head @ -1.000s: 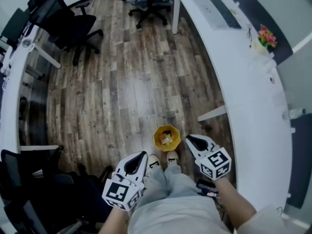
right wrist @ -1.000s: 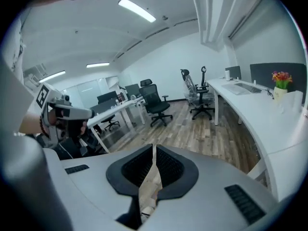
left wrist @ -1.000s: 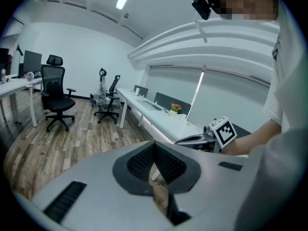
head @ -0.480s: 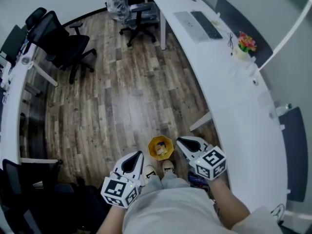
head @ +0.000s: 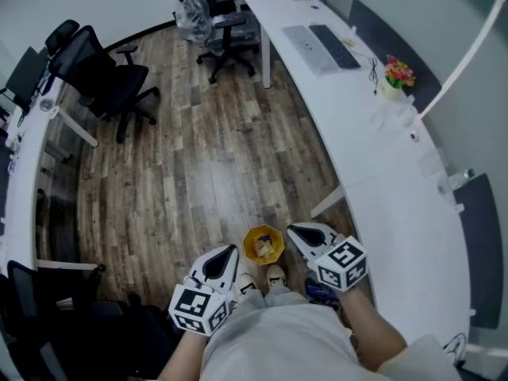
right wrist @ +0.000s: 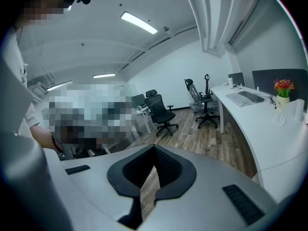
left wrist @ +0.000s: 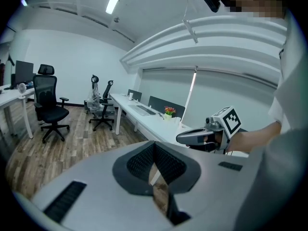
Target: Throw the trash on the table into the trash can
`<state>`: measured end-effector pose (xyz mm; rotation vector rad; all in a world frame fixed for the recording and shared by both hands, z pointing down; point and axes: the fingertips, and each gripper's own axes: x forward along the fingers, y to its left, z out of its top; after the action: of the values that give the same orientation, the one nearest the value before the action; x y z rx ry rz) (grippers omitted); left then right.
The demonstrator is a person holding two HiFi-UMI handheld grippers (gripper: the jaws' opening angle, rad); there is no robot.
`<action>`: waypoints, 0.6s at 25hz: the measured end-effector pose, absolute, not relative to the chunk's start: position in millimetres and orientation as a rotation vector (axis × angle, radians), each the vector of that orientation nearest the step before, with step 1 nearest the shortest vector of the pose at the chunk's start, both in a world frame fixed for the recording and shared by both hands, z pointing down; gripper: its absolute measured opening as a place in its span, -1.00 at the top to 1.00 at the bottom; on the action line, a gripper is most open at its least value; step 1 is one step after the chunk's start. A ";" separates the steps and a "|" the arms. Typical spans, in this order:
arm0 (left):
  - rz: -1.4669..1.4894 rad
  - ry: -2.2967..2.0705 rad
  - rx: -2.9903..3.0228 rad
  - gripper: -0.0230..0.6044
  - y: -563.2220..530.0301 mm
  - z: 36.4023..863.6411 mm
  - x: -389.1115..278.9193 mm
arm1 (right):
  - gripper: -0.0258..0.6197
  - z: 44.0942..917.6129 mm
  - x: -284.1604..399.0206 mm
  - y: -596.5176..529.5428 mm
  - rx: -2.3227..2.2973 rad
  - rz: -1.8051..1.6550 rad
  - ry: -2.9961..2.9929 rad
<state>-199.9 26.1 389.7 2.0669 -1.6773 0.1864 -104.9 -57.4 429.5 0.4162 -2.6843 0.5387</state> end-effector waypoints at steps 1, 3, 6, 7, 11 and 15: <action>0.187 -1.679 2.068 0.92 26.2 389.3 -200.1 | 0.83 429.1 -105.0 -57.1 0.414 0.539 -2.685; 0.192 -1.682 2.074 0.92 26.6 389.0 -200.4 | 0.83 427.4 -105.4 -56.4 0.410 0.539 -2.687; 0.193 -1.683 2.076 0.92 25.9 388.9 -199.7 | 0.83 426.4 -104.7 -55.8 0.398 0.536 -2.687; 0.193 -1.684 2.074 0.92 25.9 388.9 -199.7 | 0.83 426.6 -104.7 -55.5 0.394 0.535 -2.687; 0.191 -1.687 2.069 0.92 24.9 389.9 -199.0 | 0.83 426.7 -103.9 -55.3 0.381 0.533 -2.686; 0.196 -1.683 2.069 0.92 25.4 392.2 -197.9 | 0.83 425.9 -102.3 -55.6 0.382 0.541 -2.691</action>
<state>-197.9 25.4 392.2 2.0688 -1.6829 0.1958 -102.3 -55.6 425.9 0.3823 -2.6910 0.5409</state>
